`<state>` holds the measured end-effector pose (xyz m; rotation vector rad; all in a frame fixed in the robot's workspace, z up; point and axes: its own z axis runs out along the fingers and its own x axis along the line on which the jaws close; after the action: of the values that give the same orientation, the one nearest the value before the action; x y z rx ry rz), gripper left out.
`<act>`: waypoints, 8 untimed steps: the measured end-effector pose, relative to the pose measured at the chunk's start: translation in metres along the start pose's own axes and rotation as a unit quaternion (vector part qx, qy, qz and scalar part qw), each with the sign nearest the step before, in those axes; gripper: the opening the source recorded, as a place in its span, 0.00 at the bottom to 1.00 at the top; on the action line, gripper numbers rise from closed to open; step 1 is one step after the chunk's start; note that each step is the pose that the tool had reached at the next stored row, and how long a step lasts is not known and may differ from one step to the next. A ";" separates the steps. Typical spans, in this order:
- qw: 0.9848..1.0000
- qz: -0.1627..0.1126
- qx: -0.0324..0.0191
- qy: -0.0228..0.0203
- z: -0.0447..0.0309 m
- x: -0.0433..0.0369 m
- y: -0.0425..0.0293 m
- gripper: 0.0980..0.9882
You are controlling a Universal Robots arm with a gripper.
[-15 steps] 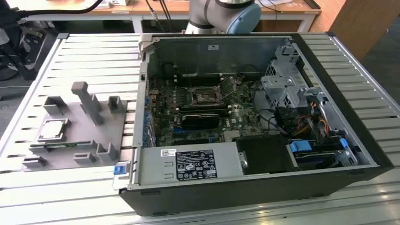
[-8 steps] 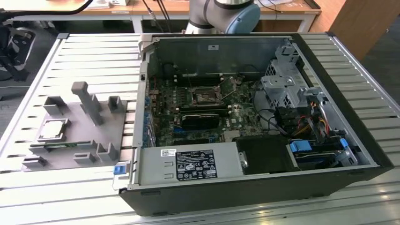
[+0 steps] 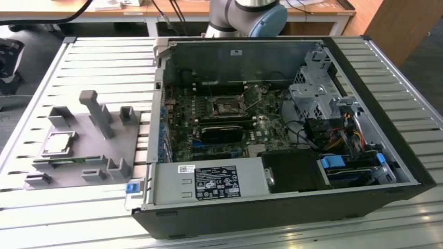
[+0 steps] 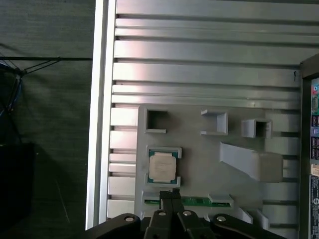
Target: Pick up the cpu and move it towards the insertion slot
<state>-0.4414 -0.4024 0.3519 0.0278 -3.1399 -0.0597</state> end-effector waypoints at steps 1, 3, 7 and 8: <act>1.000 0.000 0.000 0.000 0.0018 0.0028 0.0000 0.01; 1.000 0.000 0.000 0.000 0.0056 0.0065 -0.0001 0.01; 1.000 0.000 0.000 0.003 0.0118 0.0067 -0.0003 0.01; 1.000 0.000 0.000 0.003 0.0135 0.0067 -0.0006 0.01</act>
<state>-0.4481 -0.4026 0.3384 0.0272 -3.1337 -0.0598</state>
